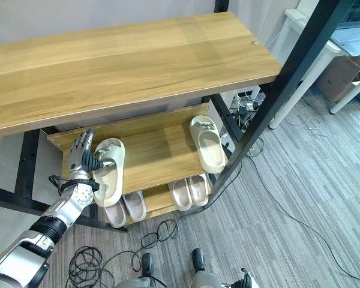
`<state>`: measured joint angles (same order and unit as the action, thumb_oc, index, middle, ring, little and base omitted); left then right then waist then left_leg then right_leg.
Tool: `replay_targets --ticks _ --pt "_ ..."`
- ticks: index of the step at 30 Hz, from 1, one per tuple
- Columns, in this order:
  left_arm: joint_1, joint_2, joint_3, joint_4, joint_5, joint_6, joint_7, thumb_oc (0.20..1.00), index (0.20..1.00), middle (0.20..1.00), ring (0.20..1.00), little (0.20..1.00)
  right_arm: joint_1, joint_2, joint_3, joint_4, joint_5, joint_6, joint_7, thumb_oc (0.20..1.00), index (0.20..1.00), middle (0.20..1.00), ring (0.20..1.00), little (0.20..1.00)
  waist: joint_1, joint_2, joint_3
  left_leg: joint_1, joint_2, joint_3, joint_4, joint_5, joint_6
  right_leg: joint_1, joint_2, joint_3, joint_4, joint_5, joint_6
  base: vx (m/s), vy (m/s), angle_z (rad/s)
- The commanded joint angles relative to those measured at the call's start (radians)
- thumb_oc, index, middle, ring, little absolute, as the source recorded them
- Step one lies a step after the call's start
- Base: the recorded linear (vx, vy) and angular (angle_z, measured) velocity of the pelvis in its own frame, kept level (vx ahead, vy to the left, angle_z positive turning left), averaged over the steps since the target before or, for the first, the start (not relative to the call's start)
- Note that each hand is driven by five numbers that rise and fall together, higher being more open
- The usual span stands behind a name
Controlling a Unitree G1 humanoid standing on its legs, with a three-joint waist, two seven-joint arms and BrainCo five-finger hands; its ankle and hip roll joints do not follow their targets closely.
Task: Arrange the slippers neatly on the shoe rack.
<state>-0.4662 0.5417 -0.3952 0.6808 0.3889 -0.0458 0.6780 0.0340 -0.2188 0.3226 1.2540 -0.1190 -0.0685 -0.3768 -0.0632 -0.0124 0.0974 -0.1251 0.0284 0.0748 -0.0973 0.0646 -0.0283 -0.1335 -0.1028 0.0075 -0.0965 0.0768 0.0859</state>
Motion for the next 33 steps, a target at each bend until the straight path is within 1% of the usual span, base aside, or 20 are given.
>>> replay_targets --ticks 1,11,19,20,21,22,28,30,33 --pt "-0.13 0.052 0.03 0.005 0.049 -0.005 0.043 1.0 1.0 1.0 1.0 1.0 -0.042 -0.034 -0.01 0.008 0.008 -0.005 -0.011 1.0 1.0 1.0 1.0 1.0 0.001 0.049 0.012 0.0 -0.03 -0.034 0.01 -0.085 -0.004 0.054 -0.012 -0.033 0.012 -0.095 0.085 0.0 0.0 0.0" --pt "-0.145 0.105 0.008 0.039 0.124 0.027 0.028 1.0 1.0 1.0 1.0 1.0 -0.05 -0.041 -0.004 0.011 0.0 -0.007 -0.008 1.0 1.0 1.0 1.0 1.0 0.009 0.034 0.021 -0.013 -0.032 -0.034 0.01 -0.086 -0.003 0.043 -0.012 -0.036 0.013 -0.091 0.088 0.0 0.0 0.0" --pt "-0.169 0.12 0.002 0.056 0.131 0.035 0.026 1.0 1.0 1.0 1.0 1.0 -0.051 -0.039 0.0 0.01 0.002 -0.007 -0.008 1.0 1.0 1.0 1.0 1.0 0.011 0.027 0.027 -0.021 -0.03 -0.035 0.01 -0.085 -0.003 0.032 -0.012 -0.037 0.015 -0.088 0.087 0.0 0.0 0.0" --pt "-0.18 0.118 -0.011 0.066 0.145 0.045 0.023 0.498 0.498 0.498 0.498 0.498 -0.054 -0.039 0.002 0.01 0.002 -0.008 -0.008 1.0 1.0 1.0 1.0 1.0 0.011 0.025 0.03 -0.025 -0.031 -0.035 0.01 -0.083 -0.002 0.028 -0.011 -0.036 0.016 -0.087 0.086 0.0 0.0 0.0" --pt "-0.182 0.111 -0.015 0.077 0.151 0.049 0.024 0.382 0.382 0.382 0.382 0.382 -0.057 -0.039 0.004 0.011 0.002 -0.009 -0.009 1.0 1.0 1.0 1.0 1.0 0.011 0.025 0.031 -0.027 -0.031 -0.034 0.01 -0.083 -0.002 0.025 -0.01 -0.036 0.017 -0.086 0.086 0.0 0.0 0.0" --pt "-0.19 0.11 -0.023 0.084 0.155 0.051 0.024 0.2 0.2 0.2 0.2 0.2 -0.057 -0.04 0.005 0.01 0.003 -0.011 -0.009 1.0 1.0 1.0 1.0 1.0 0.01 0.025 0.031 -0.03 -0.031 -0.034 0.01 -0.083 -0.002 0.021 -0.01 -0.036 0.017 -0.085 0.086 0.0 0.0 0.0" --pt "-0.225 0.083 -0.066 0.146 0.195 0.08 0.019 0.2 0.2 0.2 0.2 0.2 -0.065 -0.046 0.009 0.007 0.003 -0.013 -0.018 1.0 1.0 1.0 1.0 1.0 0.005 0.025 0.039 -0.04 -0.03 -0.033 0.01 -0.08 -0.001 0.006 -0.011 -0.035 0.02 -0.082 0.084 0.0 0.0 0.0" --pt "-0.229 0.077 -0.074 0.155 0.201 0.082 0.018 0.2 0.2 0.2 0.2 0.2 -0.068 -0.047 0.009 0.008 0.004 -0.014 -0.019 1.0 1.0 1.0 1.0 1.0 0.005 0.025 0.041 -0.042 -0.03 -0.031 0.01 -0.079 -0.001 0.003 -0.011 -0.035 0.02 -0.081 0.084 0.0 0.0 0.0" --pt "-0.232 0.046 -0.098 0.195 0.212 0.084 0.017 0.2 0.2 0.2 0.2 0.2 -0.071 -0.049 0.009 0.012 0.011 -0.017 -0.023 1.0 1.0 1.0 1.0 1.0 0.0 0.024 0.044 -0.048 -0.03 -0.03 0.01 -0.077 0.0 -0.006 -0.011 -0.031 0.021 -0.078 0.083 0.0 0.0 0.0"
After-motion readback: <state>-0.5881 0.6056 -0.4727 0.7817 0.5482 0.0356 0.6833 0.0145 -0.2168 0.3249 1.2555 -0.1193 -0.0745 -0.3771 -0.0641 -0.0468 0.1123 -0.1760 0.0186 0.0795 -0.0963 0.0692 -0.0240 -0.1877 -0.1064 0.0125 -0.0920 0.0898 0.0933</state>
